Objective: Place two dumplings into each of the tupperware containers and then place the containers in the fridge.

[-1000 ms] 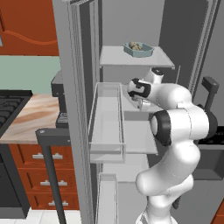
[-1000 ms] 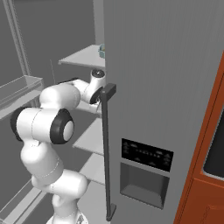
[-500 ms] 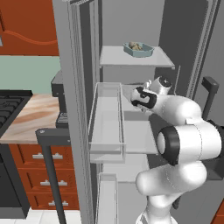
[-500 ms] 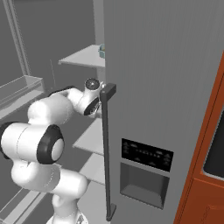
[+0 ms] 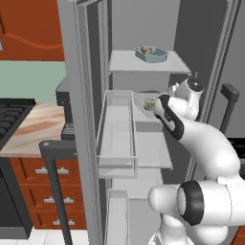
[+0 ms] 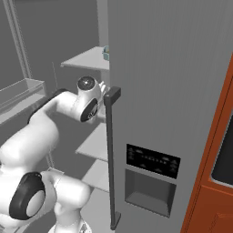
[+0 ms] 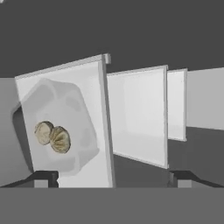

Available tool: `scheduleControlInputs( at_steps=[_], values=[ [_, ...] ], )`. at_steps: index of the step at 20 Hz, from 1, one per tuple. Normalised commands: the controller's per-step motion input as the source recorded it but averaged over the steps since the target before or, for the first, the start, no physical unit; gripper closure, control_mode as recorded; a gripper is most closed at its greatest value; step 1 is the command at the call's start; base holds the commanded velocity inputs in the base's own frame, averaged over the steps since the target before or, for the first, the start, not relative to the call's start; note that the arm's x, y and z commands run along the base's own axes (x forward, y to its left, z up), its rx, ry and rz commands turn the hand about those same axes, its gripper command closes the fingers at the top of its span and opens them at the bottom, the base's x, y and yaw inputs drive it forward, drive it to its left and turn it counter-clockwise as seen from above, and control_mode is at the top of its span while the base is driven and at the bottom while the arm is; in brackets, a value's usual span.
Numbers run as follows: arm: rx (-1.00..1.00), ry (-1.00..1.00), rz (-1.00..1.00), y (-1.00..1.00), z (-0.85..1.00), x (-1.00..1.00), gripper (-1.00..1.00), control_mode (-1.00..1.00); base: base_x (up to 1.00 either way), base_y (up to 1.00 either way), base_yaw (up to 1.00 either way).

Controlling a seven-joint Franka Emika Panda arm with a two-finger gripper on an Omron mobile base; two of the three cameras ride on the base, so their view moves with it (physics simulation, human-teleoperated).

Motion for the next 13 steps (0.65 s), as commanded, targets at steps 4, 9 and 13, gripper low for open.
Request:
scheduleControlInputs(
  at_steps=[4, 9, 13],
  values=[
    [0.0, 0.05, -0.01, -0.15, 0.45, -0.91, -1.0, -1.0, 0.0, 0.0, 0.0],
    [-0.02, 0.01, 0.0, 0.0, 0.15, -1.0, -1.0, -1.0, 0.0, 0.0, 0.0],
    [-0.05, 0.02, -0.01, 0.05, 0.19, -1.0, -1.0, -1.0, 0.0, 0.0, 0.0]
  ],
)
